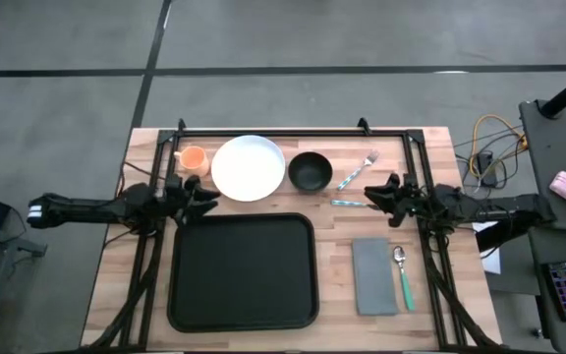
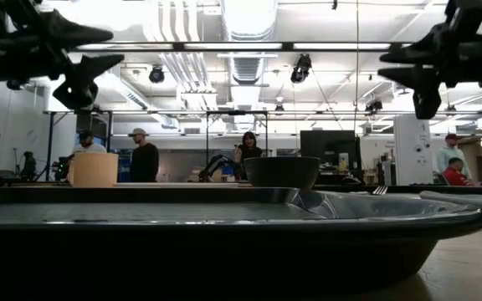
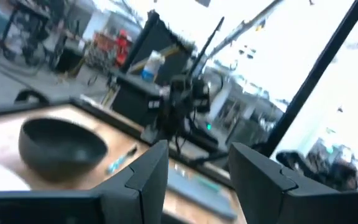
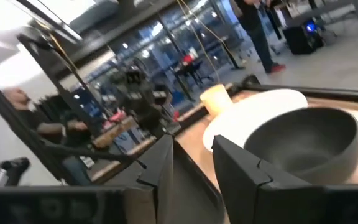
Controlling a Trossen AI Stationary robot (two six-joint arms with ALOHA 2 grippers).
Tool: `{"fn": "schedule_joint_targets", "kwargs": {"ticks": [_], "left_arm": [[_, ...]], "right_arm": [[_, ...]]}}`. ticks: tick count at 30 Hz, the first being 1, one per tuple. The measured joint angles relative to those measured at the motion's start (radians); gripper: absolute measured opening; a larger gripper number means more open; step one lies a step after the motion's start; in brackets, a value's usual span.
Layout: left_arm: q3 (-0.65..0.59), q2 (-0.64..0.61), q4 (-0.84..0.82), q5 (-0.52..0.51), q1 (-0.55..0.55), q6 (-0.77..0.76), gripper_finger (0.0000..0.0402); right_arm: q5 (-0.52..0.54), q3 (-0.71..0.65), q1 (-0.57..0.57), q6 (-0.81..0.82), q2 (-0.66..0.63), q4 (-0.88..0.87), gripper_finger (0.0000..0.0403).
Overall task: Set up tray
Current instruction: Put the orange cup on the top left of the black serving tray
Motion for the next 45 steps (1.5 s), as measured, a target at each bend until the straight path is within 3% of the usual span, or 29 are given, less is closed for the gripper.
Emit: {"fn": "schedule_joint_targets", "kwargs": {"ticks": [5,10,12,16,20,24,28,33,41,45], "left_arm": [[0.086,0.010,0.002,-0.072,0.000,0.070,0.0151],[0.278,0.106,-0.054,-0.103,0.001,0.223,0.0168],[0.369,0.162,-0.167,-0.154,0.000,0.278,0.0187],[0.551,0.282,-0.462,-0.370,0.002,0.340,0.0237],[0.740,0.385,-0.812,-0.513,0.029,0.286,0.0266],[0.919,0.502,-1.163,-0.517,0.090,0.171,0.0269],[1.047,0.614,-1.383,-0.508,0.154,0.163,0.0269],[1.137,0.723,-1.487,-0.391,0.259,0.157,0.0269],[1.129,0.854,-1.523,-0.310,0.367,0.251,0.0269],[1.121,0.917,-1.623,-0.305,0.404,0.270,0.0269]], "right_arm": [[0.026,0.000,0.000,0.016,0.063,0.008,0.0116],[0.040,0.000,0.000,0.082,0.085,0.009,0.0113],[0.040,0.000,0.000,0.100,0.087,0.009,0.0111],[0.040,0.000,0.000,0.126,0.086,0.009,0.0109],[0.040,0.000,0.000,0.127,0.086,0.009,0.0109],[0.040,0.000,0.000,0.127,0.085,0.009,0.0103],[0.040,0.000,0.000,0.125,0.085,0.008,0.0098],[0.040,0.000,0.000,0.123,0.087,0.006,0.0093],[0.040,0.000,0.000,0.115,0.087,0.003,0.0091],[0.040,0.000,0.000,0.104,0.087,0.003,0.0088]]}}
